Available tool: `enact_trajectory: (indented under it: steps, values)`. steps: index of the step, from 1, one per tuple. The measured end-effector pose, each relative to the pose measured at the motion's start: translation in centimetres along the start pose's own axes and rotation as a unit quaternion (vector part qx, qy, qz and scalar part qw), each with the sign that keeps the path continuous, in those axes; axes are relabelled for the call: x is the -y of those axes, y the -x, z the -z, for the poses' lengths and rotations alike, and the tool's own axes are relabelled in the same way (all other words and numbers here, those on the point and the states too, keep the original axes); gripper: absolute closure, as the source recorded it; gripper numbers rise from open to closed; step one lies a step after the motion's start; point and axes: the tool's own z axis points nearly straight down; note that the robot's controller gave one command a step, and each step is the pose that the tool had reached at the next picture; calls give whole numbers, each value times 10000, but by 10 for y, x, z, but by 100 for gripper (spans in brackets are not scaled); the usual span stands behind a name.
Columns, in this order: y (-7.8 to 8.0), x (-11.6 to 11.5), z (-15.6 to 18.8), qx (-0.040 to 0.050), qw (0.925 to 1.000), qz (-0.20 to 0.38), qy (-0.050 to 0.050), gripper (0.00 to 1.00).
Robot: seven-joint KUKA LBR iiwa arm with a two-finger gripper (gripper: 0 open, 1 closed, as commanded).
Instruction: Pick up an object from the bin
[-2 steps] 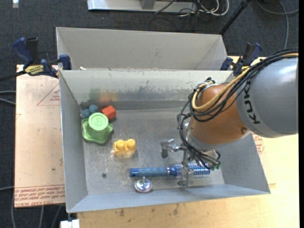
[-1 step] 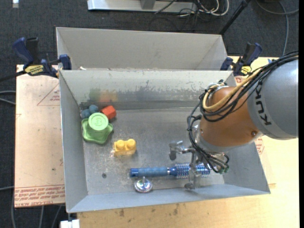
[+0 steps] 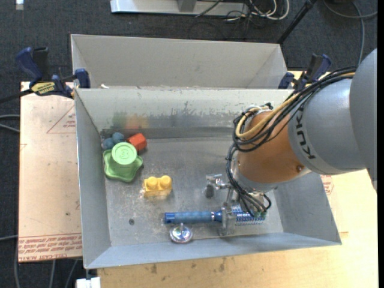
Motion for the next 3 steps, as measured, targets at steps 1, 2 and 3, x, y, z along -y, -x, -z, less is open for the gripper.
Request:
enact_trajectory:
  steps: [1, 2, 3]
  values:
    - [0, -1, 0, 1, 10000, 6, -3, 0]
    - [1, -1, 0, 6, 10000, 5, -2, 100]
    - [2, -1, 72, 39, 10000, 7, -10, 100]
